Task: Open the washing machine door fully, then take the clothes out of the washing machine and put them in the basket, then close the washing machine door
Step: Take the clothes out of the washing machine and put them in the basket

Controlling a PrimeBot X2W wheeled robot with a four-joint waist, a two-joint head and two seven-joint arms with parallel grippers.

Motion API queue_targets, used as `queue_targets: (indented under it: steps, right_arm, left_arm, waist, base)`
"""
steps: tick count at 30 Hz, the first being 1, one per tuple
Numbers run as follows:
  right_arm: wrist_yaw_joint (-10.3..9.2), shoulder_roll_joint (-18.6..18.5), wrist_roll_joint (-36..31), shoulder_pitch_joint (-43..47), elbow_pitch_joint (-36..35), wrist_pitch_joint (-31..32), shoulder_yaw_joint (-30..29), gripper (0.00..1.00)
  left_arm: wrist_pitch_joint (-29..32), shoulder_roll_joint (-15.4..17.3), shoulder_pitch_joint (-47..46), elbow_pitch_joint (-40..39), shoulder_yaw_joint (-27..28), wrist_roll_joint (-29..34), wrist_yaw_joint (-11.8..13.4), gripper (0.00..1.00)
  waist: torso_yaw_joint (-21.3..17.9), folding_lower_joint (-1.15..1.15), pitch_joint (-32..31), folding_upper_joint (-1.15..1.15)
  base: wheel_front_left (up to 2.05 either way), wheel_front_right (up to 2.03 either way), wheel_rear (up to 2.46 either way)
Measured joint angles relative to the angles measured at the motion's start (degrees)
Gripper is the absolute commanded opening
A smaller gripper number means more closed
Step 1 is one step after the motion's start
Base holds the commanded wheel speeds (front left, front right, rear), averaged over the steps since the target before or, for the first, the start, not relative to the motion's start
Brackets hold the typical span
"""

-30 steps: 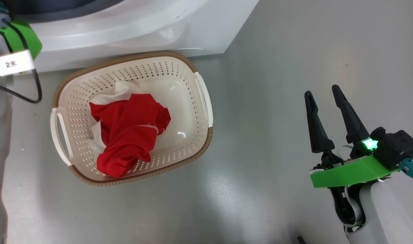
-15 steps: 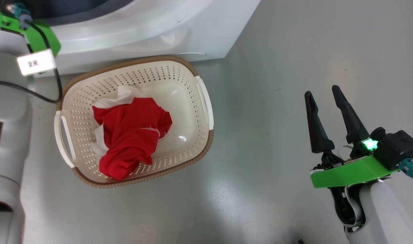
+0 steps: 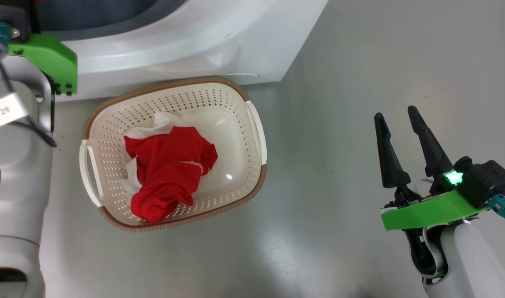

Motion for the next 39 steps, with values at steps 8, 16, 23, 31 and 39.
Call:
queue_targets:
  steps: [8,16,23,31,39]
  right_arm:
    - [-0.01,-0.03,-0.38,0.07,0.15,0.0,-0.13,1.0]
    - [0.0,-0.07,-0.98,0.12,0.48,0.0,-0.45,1.0]
    - [0.0,-0.08,-1.43,0.94,0.73,0.0,-1.0,1.0]
    - [0.0,-0.07,-1.91,2.68,0.97,0.0,-1.82,1.0]
    - [-0.01,-0.07,-2.07,4.1,0.96,0.01,-2.61,1.0]
  left_arm:
    - [-0.25,-0.54,4.27,-12.68,3.22,-6.28,-4.38,0.0]
    - [-0.25,-1.26,10.23,-19.46,6.2,-9.32,-7.39,0.0]
    - [-0.25,-2.86,14.5,-24.24,8.43,-10.2,-8.53,0.0]
    - [-0.25,-5.72,21.26,-32.63,10.89,-10.14,-9.82,0.0]
    - [-0.25,-8.42,29.48,-42.66,12.62,-10.04,-10.56,0.0]
  waist:
    - [0.41,0.0,-1.06,0.0]
    - [0.85,0.0,-2.29,0.0]
    - [1.48,0.0,-3.84,0.0]
    - [2.45,0.0,-5.84,0.0]
    - [3.55,0.0,-7.58,0.0]
  base:
    - [0.0,0.0,0.0]
    - [0.0,0.0,0.0]
    - [0.0,0.0,0.0]
    - [0.0,0.0,0.0]
    - [0.0,0.0,0.0]
